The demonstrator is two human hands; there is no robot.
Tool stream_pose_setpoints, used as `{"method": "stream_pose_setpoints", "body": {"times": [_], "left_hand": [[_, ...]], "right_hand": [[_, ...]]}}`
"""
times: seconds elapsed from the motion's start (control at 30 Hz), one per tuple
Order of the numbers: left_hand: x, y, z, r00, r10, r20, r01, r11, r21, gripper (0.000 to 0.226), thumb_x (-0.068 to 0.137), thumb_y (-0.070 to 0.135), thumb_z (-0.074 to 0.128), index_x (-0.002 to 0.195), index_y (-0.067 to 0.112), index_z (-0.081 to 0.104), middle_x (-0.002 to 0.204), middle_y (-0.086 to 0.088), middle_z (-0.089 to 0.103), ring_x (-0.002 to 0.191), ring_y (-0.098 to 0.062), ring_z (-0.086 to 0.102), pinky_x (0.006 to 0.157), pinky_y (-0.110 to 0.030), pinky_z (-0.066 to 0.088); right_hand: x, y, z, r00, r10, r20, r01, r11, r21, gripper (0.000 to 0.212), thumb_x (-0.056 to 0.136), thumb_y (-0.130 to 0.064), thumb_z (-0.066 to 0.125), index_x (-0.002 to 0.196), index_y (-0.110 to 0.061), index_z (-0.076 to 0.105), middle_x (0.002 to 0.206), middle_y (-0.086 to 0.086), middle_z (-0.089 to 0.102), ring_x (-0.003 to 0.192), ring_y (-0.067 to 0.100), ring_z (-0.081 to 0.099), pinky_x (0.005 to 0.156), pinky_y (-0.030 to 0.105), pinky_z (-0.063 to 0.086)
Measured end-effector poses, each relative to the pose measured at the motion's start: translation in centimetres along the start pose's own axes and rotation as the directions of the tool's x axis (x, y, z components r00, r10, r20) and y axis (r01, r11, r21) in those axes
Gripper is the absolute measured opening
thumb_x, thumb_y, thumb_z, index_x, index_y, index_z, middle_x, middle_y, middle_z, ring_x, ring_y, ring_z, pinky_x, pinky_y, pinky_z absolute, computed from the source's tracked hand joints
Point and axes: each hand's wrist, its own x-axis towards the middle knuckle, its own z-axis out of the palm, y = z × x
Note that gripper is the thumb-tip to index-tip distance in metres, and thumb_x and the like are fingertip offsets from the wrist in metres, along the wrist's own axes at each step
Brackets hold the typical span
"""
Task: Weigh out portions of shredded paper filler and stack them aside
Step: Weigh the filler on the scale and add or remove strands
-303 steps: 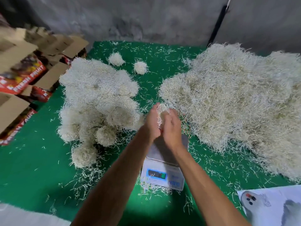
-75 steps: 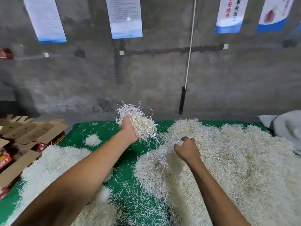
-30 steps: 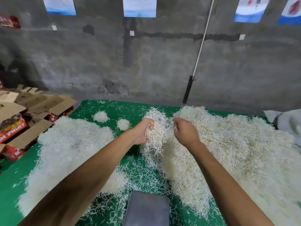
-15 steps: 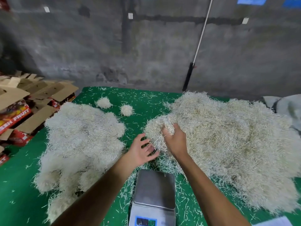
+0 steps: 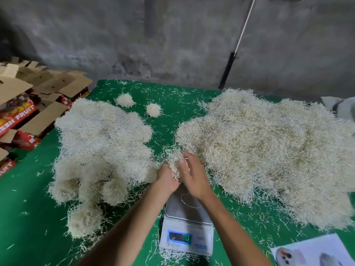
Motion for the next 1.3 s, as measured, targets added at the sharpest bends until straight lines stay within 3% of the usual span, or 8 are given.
{"method": "stream_pose_setpoints", "body": {"times": [0.13, 0.23, 0.4, 0.5, 0.73, 0.93, 1.1, 1.3], "left_hand": [[-1.2, -0.8, -0.5, 0.959, -0.143, 0.244, 0.124, 0.988, 0.092, 0.061, 0.102, 0.056, 0.043, 0.136, 0.006, 0.054, 0.135, -0.018, 0.062, 0.121, -0.031, 0.063, 0.099, -0.044, 0.054], [-1.1, -0.8, -1.6, 0.923, -0.168, 0.346, 0.143, 0.985, 0.097, 0.087, 0.094, 0.074, 0.039, 0.161, 0.023, 0.017, 0.166, -0.018, 0.012, 0.149, -0.04, 0.027, 0.115, -0.061, 0.032], [-0.1, -2.3, -3.7, 0.914, -0.035, 0.404, -0.016, 0.992, 0.122, 0.071, 0.077, 0.048, 0.081, 0.141, 0.035, 0.05, 0.162, -0.002, 0.027, 0.137, -0.025, 0.043, 0.088, -0.044, 0.06], [1.2, -4.1, -4.4, 0.956, 0.046, 0.291, -0.084, 0.989, 0.122, 0.092, 0.084, 0.036, 0.081, 0.156, 0.028, 0.025, 0.162, 0.002, 0.024, 0.144, -0.023, 0.035, 0.097, -0.041, 0.052], [3.1, -6.4, -5.5, 0.982, 0.086, 0.166, -0.108, 0.986, 0.125, 0.114, 0.074, 0.033, 0.087, 0.159, 0.019, 0.013, 0.161, -0.016, 0.031, 0.137, -0.032, 0.046, 0.112, -0.051, 0.042], [3.3, -6.9, -7.4, 0.938, 0.314, 0.143, -0.328, 0.685, 0.651, 0.077, 0.081, 0.041, 0.082, 0.144, 0.011, 0.05, 0.148, -0.01, 0.051, 0.128, -0.022, 0.053, 0.106, -0.032, 0.041], [2.7, -7.1, -8.9, 0.91, 0.366, 0.196, -0.382, 0.554, 0.74, 0.062, 0.085, 0.023, 0.08, 0.139, 0.024, 0.051, 0.14, -0.001, 0.053, 0.123, -0.019, 0.053, 0.101, -0.029, 0.041], [1.8, -6.8, -10.2, 0.863, 0.426, 0.271, -0.479, 0.52, 0.708, 0.044, 0.084, 0.031, 0.081, 0.125, 0.033, 0.065, 0.142, 0.015, 0.05, 0.13, -0.008, 0.045, 0.115, -0.037, 0.034]], "right_hand": [[-0.5, 1.7, 0.7, 0.999, -0.017, -0.027, 0.016, 0.998, -0.055, 0.053, 0.109, -0.048, 0.04, 0.152, -0.018, 0.044, 0.147, 0.011, 0.052, 0.135, 0.021, 0.048, 0.115, 0.043, 0.039], [-0.1, 2.8, -1.6, 0.959, 0.282, 0.002, -0.282, 0.959, 0.031, 0.07, 0.106, -0.048, 0.048, 0.159, -0.006, 0.031, 0.146, 0.027, 0.054, 0.134, 0.034, 0.054, 0.118, 0.046, 0.039], [-1.3, 3.0, -2.4, 0.935, 0.347, 0.078, -0.356, 0.91, 0.214, 0.103, 0.09, -0.075, 0.056, 0.164, -0.014, 0.018, 0.17, 0.009, 0.02, 0.153, 0.026, 0.028, 0.117, 0.038, 0.027], [-2.8, 3.9, -1.7, 0.908, 0.37, 0.198, -0.395, 0.913, 0.101, 0.111, 0.084, -0.085, 0.053, 0.164, -0.017, 0.016, 0.17, 0.009, 0.02, 0.151, 0.029, 0.032, 0.117, 0.041, 0.03], [-5.2, 6.5, -1.2, 0.893, 0.435, 0.113, -0.449, 0.872, 0.194, 0.069, 0.094, -0.037, 0.073, 0.154, -0.022, 0.042, 0.158, 0.009, 0.043, 0.131, 0.014, 0.048, 0.109, 0.036, 0.04], [-5.8, 8.0, -1.6, 0.885, 0.462, 0.068, -0.465, 0.863, 0.195, 0.059, 0.094, -0.048, 0.07, 0.145, -0.024, 0.051, 0.15, 0.009, 0.054, 0.134, 0.024, 0.053, 0.115, 0.048, 0.042], [-6.7, 8.6, -1.5, 0.865, 0.491, 0.103, -0.484, 0.871, -0.084, 0.067, 0.092, -0.071, 0.049, 0.133, -0.018, 0.059, 0.091, 0.003, 0.07, 0.076, 0.018, 0.07, 0.075, 0.04, 0.062], [-7.5, 8.1, -1.2, 0.843, 0.536, -0.045, -0.513, 0.826, 0.234, 0.085, 0.101, -0.074, 0.012, 0.143, -0.013, 0.056, 0.143, 0.011, 0.061, 0.13, 0.028, 0.058, 0.11, 0.05, 0.045]]}}
